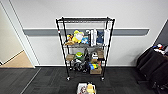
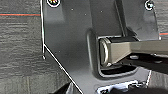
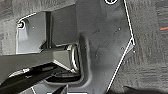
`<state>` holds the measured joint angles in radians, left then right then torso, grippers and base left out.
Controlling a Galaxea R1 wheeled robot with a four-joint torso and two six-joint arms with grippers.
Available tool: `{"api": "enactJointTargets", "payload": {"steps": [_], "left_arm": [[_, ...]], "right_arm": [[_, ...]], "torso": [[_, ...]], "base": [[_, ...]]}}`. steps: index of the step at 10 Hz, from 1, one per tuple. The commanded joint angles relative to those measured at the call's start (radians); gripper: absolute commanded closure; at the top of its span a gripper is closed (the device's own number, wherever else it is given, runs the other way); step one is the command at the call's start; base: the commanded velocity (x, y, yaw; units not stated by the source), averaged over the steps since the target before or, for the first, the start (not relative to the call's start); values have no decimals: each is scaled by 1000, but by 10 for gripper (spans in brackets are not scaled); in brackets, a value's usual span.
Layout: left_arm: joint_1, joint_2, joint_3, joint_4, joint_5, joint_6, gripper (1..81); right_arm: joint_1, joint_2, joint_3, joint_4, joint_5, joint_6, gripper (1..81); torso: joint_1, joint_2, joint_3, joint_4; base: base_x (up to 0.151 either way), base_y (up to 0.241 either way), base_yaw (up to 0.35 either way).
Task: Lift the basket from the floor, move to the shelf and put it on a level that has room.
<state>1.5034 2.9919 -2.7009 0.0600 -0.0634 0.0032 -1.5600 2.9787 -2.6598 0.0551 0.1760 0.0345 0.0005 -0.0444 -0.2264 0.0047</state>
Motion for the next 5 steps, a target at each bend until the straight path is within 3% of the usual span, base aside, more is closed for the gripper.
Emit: {"api": "enactJointTargets", "payload": {"steps": [1, 5], "left_arm": [[-19, -7, -2, -6, 63, 6, 10], [-19, -5, -2, -6, 63, 6, 10]], "right_arm": [[16, -5, 3, -9, -59, 2, 10], [16, -5, 3, -9, -61, 2, 10]], "torso": [[0, 0, 0, 0], [0, 0, 0, 0]], "base": [[137, 0, 0], [136, 0, 0]]}}
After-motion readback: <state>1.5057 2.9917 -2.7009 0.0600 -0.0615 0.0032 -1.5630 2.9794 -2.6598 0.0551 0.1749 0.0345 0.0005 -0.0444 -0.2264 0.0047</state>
